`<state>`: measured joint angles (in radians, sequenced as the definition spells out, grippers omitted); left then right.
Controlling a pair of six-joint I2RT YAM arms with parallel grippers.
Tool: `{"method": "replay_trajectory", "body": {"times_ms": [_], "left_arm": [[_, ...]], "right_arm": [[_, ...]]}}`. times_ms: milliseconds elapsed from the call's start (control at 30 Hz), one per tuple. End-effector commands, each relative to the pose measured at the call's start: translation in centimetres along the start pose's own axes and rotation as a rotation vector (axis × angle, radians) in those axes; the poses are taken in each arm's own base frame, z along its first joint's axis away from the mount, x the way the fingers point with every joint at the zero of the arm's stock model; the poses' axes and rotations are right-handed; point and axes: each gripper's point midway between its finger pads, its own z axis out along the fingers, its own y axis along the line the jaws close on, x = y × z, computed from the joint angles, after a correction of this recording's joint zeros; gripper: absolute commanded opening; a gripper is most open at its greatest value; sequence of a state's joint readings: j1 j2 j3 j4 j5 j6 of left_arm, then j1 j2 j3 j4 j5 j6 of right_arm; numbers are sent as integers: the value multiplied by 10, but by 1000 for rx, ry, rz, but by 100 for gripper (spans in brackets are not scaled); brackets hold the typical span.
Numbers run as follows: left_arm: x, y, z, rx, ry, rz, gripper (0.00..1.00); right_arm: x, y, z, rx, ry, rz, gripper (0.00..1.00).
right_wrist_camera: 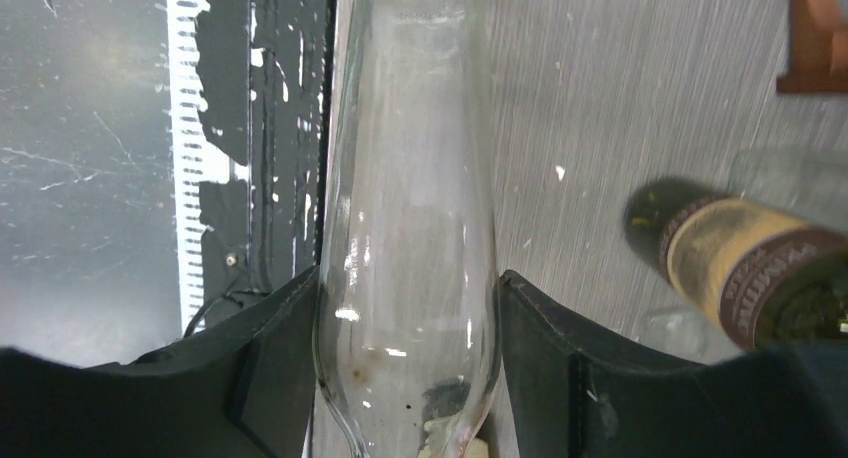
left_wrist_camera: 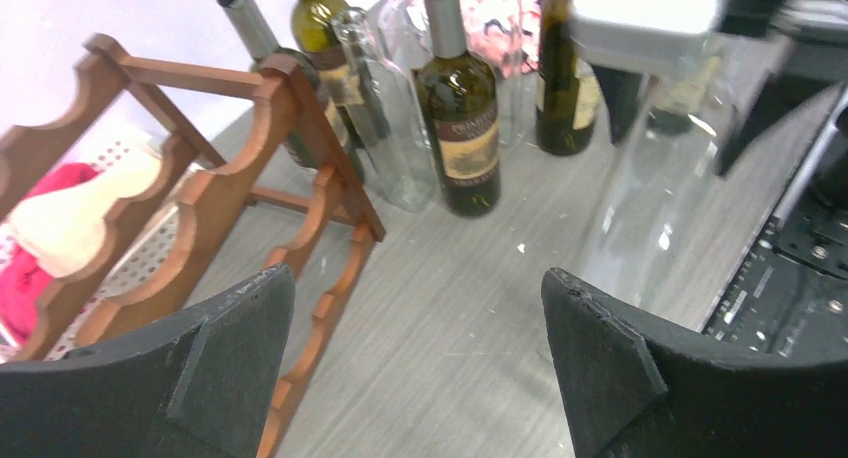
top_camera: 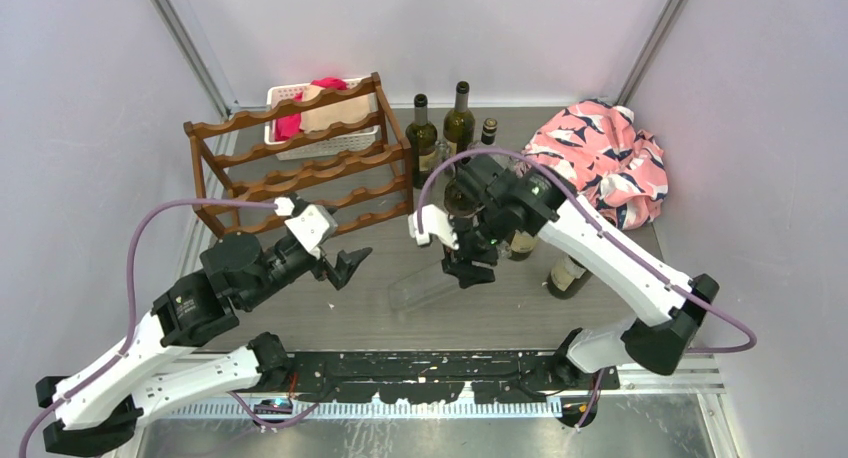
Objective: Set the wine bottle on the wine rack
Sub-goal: Place the wine bottle in the wine rack.
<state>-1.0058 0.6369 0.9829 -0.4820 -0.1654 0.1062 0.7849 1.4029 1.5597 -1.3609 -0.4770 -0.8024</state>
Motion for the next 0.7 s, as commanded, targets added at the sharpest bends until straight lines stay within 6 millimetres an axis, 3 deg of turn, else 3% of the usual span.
{"method": "replay_trajectory", "body": {"times_ms": [0,233,367,667], "left_arm": [[-16,22,-4,-107,-85,74,92],[-9,40,-17,-210,-149,110,92],[-4,45,-29,-238,-163,102,92],[2,62,-43,-332,-197,122,92]], "right_arm": [[-41,13,-5,105,-157,-116,1],[-67,18,12,234,-262,-125,1],[-80,-3,24,384,-329,-56,1],[-81,-47,49,597,-473,165,1]]}}
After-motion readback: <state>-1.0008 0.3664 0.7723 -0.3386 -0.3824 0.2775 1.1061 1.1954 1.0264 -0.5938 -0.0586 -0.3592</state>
